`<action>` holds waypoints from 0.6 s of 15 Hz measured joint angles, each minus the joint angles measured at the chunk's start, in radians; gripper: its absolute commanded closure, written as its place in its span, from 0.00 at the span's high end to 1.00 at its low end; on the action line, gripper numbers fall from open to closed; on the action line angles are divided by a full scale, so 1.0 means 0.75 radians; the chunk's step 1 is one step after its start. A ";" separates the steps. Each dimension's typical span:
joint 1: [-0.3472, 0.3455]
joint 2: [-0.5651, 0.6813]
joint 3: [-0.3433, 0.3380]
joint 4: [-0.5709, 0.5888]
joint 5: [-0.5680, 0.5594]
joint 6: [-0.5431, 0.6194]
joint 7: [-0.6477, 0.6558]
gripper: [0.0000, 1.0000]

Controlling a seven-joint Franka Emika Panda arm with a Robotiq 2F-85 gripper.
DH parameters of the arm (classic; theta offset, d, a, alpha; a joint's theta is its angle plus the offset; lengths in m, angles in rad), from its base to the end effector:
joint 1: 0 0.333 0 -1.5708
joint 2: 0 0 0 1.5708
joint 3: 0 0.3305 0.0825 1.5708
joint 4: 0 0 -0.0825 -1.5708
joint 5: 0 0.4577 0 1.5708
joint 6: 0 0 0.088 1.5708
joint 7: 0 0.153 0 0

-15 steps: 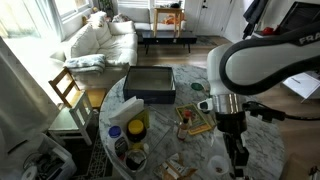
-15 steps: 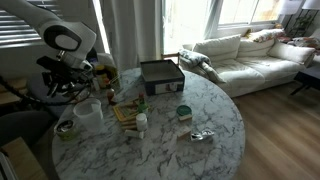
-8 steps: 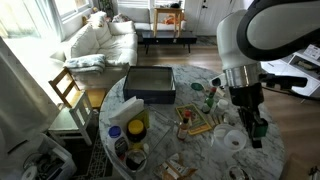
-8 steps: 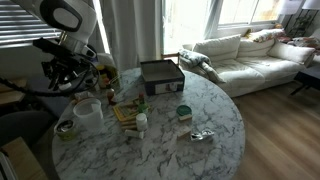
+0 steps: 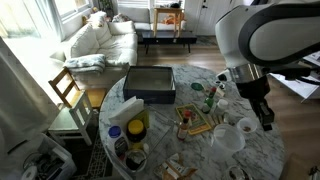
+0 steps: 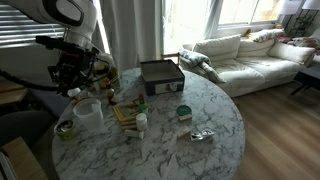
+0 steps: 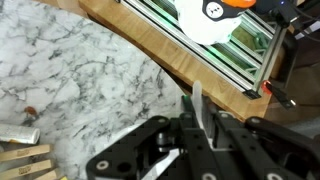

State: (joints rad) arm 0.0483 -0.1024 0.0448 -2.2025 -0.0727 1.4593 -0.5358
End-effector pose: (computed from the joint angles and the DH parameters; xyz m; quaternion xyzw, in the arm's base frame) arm 0.4634 0.0314 0.3354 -0.8998 -0.2997 0.3154 0.0324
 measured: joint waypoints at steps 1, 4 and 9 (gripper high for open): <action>0.006 0.006 0.007 0.000 -0.025 0.001 0.025 0.04; 0.035 0.029 0.044 0.000 -0.075 0.002 0.123 0.04; 0.090 0.075 0.110 -0.003 -0.172 0.008 0.333 0.14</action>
State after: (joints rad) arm 0.1158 -0.0464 0.1275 -2.2049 -0.2020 1.4654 -0.2862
